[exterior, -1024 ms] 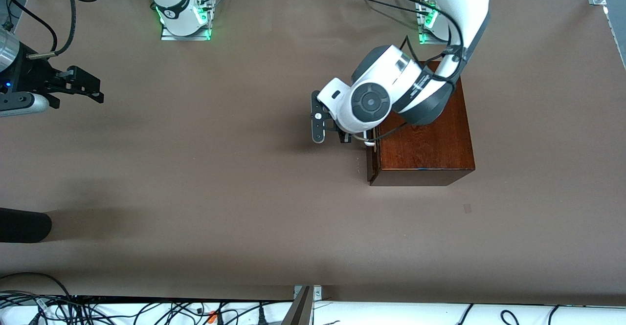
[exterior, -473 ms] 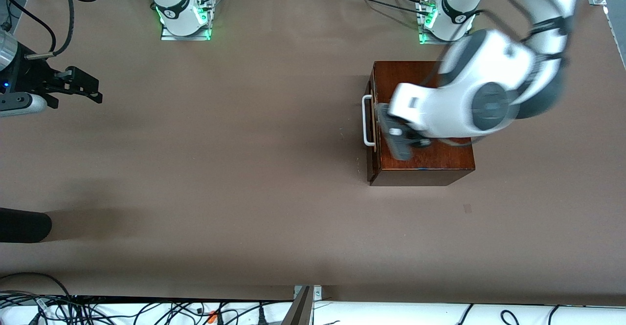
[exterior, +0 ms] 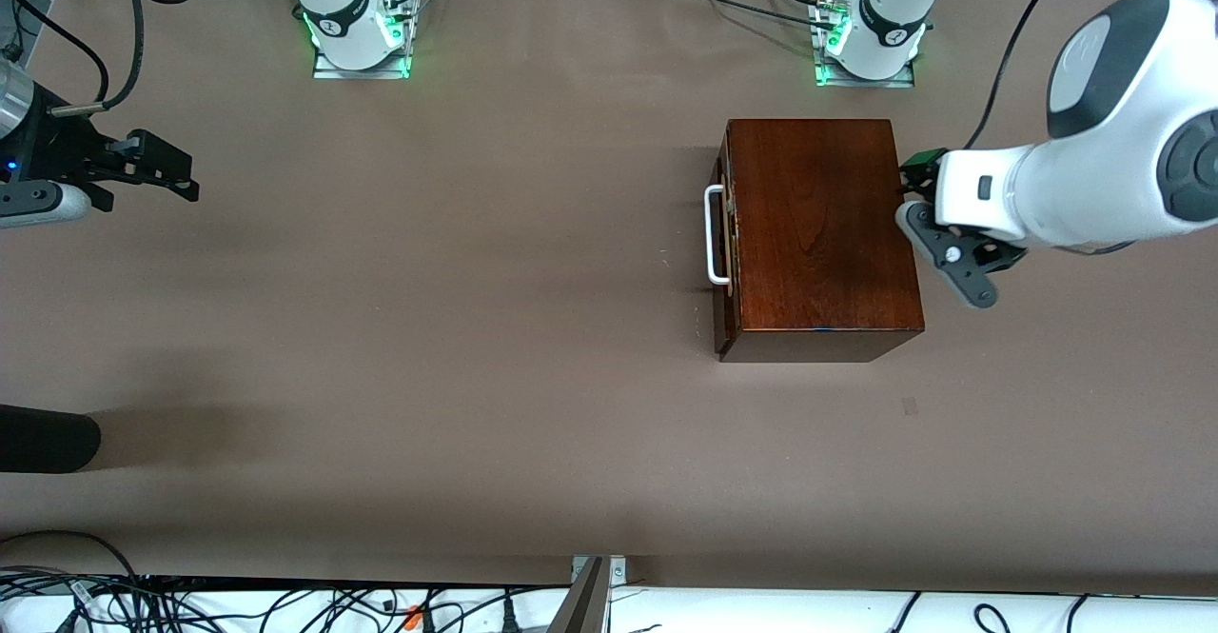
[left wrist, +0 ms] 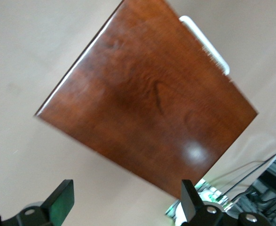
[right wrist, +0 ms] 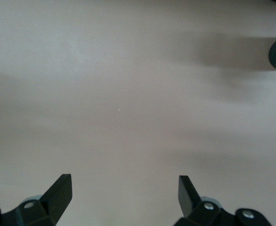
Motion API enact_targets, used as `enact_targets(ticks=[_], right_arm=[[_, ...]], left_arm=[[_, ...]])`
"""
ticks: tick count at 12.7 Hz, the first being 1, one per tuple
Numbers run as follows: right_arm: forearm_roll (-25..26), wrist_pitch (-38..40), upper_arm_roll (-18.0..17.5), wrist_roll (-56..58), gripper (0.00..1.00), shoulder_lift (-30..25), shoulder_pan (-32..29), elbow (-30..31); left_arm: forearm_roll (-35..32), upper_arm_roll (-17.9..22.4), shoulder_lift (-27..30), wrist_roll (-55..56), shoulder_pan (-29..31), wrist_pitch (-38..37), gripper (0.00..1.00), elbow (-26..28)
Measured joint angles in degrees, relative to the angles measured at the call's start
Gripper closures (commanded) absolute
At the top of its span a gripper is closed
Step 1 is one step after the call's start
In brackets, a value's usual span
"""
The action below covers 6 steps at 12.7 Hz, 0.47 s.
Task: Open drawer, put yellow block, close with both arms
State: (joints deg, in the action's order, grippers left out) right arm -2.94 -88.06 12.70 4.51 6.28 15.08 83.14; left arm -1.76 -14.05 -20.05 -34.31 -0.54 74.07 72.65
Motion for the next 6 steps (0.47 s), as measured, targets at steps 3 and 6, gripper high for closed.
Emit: enact_targets(ticks=[3,6], right_arm=[[0.0,0.0,0.1,0.0,0.0,0.0,0.0,0.0],[0.0,0.0,0.1,0.0,0.0,0.0,-0.1,0.0]], left_arm=[[-3.2,2.3,4.7,4.5,-0.4,1.0,0.0,0.9],[-3.2,8.6,12.3,21.2,-1.4,9.8,0.0,8.5]])
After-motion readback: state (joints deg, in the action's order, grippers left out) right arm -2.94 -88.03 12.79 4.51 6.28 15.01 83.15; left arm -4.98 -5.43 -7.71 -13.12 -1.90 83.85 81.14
